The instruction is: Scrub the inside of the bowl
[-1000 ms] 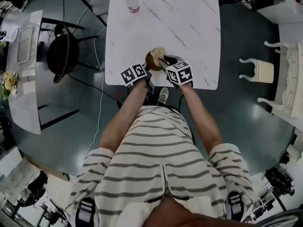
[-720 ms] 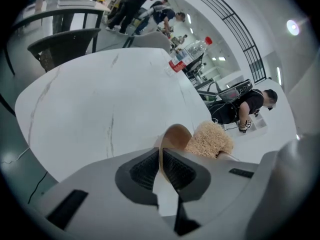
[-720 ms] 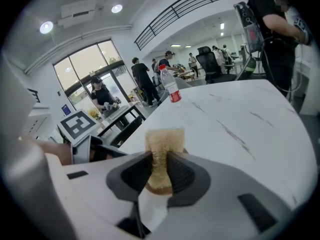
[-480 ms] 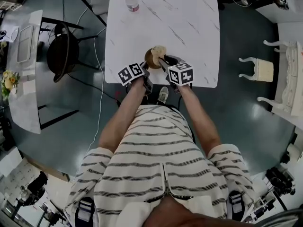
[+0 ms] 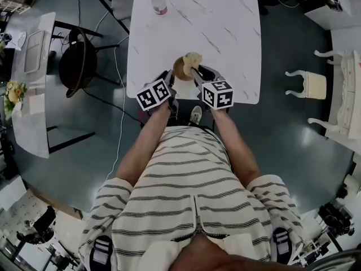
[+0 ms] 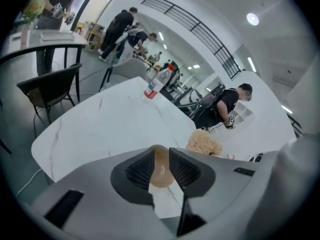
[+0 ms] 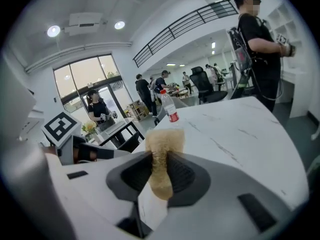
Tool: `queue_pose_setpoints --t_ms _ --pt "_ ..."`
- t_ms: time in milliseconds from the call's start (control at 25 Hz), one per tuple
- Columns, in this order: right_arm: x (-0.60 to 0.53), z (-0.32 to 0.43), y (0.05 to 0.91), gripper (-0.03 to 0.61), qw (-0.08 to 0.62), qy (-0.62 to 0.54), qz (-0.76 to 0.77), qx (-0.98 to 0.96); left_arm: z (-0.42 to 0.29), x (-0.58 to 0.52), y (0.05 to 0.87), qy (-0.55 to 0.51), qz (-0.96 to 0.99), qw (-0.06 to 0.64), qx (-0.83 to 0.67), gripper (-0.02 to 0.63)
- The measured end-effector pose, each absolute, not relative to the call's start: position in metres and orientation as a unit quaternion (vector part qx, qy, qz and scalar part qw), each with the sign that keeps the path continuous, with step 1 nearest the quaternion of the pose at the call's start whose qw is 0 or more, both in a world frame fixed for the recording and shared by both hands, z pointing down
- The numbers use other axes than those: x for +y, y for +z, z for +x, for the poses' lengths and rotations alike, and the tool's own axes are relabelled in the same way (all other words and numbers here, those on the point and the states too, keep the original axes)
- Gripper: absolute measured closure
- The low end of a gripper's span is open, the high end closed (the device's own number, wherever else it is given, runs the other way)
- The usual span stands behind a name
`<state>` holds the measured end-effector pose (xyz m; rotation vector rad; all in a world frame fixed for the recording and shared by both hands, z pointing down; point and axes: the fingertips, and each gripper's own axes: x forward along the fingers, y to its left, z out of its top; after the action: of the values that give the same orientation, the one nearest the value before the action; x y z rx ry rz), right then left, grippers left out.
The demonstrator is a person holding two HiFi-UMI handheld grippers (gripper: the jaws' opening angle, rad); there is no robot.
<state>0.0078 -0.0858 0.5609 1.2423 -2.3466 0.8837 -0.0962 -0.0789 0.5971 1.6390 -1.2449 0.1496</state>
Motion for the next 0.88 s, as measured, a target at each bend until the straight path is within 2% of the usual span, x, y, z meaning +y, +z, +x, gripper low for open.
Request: queue_pose_setpoints --t_ms 440,880 --pt "-0.077 0.004 0.446 0.480 0.106 0.183 0.477 -0.853 -0.099 -0.081 0.474 0.025 0.775 0.320 -0.544 0.581" --pt "-0.066 -0.004 0.350 0.480 0.022 0.109 0.483 -0.869 -0.092 -0.062 0.356 -0.003 0.823 0.126 -0.553 0.607"
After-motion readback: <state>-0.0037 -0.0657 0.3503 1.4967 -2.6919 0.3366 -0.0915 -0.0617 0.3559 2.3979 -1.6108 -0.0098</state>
